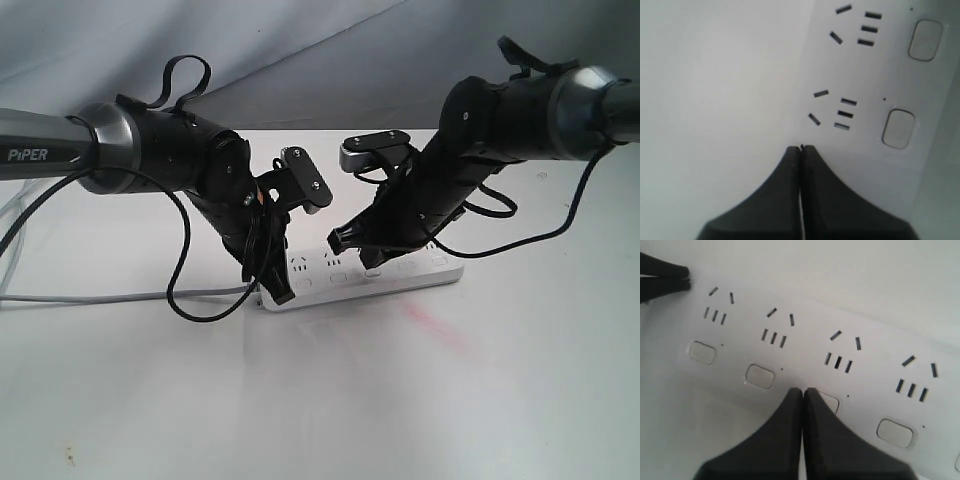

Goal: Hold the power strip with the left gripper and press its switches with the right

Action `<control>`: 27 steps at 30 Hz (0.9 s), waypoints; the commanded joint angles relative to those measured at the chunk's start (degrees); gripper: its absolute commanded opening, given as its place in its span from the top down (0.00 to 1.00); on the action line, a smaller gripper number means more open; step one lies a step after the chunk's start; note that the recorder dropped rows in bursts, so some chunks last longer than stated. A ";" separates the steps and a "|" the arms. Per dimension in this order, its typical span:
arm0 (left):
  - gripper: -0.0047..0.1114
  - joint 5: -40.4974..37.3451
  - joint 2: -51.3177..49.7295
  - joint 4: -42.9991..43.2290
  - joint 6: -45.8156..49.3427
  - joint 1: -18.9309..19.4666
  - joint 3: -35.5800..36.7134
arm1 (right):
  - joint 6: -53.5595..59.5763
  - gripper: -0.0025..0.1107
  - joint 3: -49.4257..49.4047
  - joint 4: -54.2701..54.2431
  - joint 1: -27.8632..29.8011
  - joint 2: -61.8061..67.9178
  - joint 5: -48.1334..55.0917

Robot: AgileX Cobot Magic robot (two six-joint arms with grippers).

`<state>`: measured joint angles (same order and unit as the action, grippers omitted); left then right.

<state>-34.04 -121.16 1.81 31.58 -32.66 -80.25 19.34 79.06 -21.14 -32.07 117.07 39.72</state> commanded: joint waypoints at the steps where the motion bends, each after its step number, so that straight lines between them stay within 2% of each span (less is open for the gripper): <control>1: 0.96 -0.78 -0.42 -0.38 -0.37 -0.25 -0.03 | 0.50 0.98 -0.26 1.01 0.04 1.56 -1.52; 27: 0.96 -0.78 -0.42 -0.38 -0.52 -0.25 -0.03 | -1.25 0.98 -0.26 4.39 0.04 5.25 -0.61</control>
<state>-34.04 -121.16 1.81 31.58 -32.66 -80.25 18.84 79.53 -18.64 -32.07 120.38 37.86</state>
